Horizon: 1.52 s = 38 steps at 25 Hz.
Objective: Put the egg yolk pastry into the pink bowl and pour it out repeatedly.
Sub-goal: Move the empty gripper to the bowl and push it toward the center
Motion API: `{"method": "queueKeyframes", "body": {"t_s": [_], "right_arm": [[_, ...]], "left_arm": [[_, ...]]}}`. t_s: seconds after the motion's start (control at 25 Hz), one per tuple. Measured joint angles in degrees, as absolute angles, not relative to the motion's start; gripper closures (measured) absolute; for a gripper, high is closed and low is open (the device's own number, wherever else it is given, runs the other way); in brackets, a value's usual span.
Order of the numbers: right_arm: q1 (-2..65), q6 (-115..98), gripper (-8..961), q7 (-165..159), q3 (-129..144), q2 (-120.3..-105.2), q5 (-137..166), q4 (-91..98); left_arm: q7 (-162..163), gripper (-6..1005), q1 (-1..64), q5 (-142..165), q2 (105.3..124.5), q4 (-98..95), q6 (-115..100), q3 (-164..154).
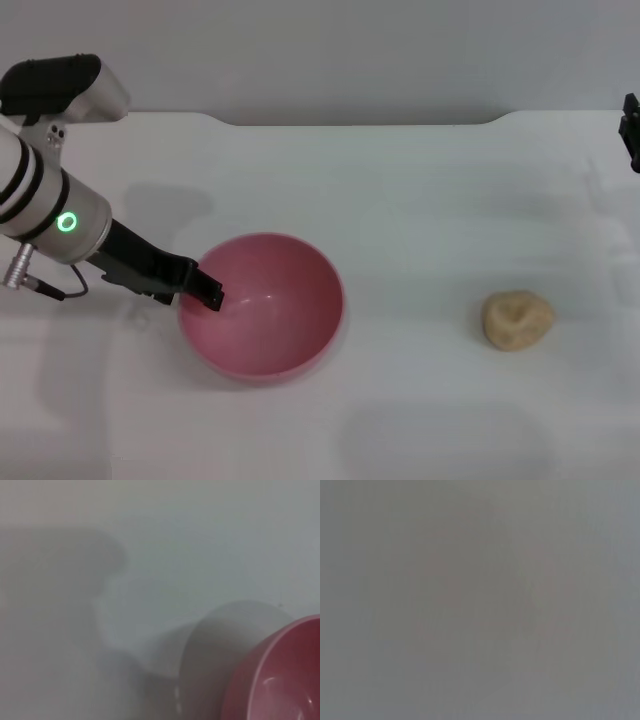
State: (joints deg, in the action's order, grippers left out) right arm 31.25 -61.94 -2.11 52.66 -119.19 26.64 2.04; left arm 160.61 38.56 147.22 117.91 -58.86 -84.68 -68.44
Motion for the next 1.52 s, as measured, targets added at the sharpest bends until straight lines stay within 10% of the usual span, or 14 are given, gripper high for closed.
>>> {"method": "queueKeyframes", "body": {"t_s": [0.32, 0.76, 1.08, 1.52], "right_arm": [[31.06, -62.03, 420, -2.10, 52.81, -119.22, 26.64, 2.02], [30.99, -62.35, 421, -2.15, 52.46, -119.27, 26.59, 1.97], [31.94, -56.24, 422, -26.60, 52.10, -118.75, 27.05, 5.21], [43.18, -48.62, 423, -114.45, 61.00, -111.13, 92.43, 21.03]], "left_arm": [[159.37, 385, 38.25, 146.77, 117.95, -57.59, -84.25, -68.54], [158.19, 853, 38.22, 146.71, 118.11, -56.83, -84.86, -69.96], [157.79, 971, 38.13, 146.05, 118.13, -57.37, -83.84, -70.23], [157.68, 1001, 38.30, 143.68, 118.13, -57.42, -80.57, -70.52]]}}
